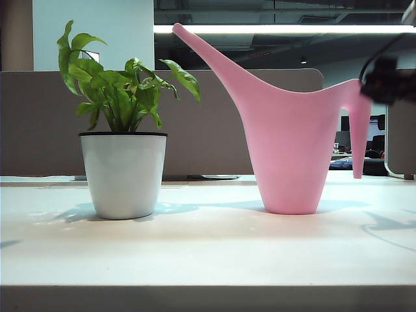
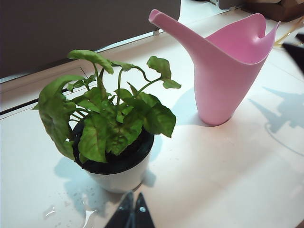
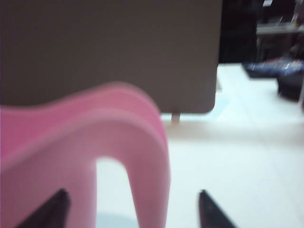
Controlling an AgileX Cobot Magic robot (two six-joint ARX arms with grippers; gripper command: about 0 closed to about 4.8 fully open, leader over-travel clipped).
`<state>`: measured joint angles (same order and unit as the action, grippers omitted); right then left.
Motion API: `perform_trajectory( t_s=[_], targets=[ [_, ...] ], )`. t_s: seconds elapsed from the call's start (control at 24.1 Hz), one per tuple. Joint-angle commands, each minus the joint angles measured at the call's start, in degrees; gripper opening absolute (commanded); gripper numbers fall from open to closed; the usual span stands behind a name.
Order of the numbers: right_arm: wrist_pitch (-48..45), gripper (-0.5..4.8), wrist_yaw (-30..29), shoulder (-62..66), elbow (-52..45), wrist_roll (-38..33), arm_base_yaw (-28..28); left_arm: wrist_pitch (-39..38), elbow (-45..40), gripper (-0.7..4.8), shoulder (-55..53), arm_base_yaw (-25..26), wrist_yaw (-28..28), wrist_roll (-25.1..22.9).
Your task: Pick up the watering can from the table, water the potted plant, and put the can back.
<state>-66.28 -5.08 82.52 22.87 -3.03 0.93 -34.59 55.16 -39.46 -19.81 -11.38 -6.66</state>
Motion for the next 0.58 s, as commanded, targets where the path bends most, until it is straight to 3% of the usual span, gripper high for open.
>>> perform_trajectory(
  t_s=[0.04, 0.29, 0.46, 0.58],
  targets=[
    [10.3, 1.79, 0.6, -11.7, 0.0, 0.1, 0.0, 1.0, 0.3, -0.06, 0.1, 0.1, -0.2, -0.3],
    [29.9, 0.73, 0.5, -34.3, 0.3, 0.1, 0.4, 4.4, 0.3, -0.06, 0.1, 0.1, 0.2, -0.5],
    [45.4, 0.04, 0.5, -51.1, 0.3, 0.5, 0.4, 5.6, 0.2, -0.06, 0.2, 0.1, 0.2, -3.2],
    [58.2, -0.05, 0.5, -64.4, 0.3, 0.5, 0.4, 7.0, -1.2, -0.06, 0.6, 0.1, 0.0, -3.9]
  ],
)
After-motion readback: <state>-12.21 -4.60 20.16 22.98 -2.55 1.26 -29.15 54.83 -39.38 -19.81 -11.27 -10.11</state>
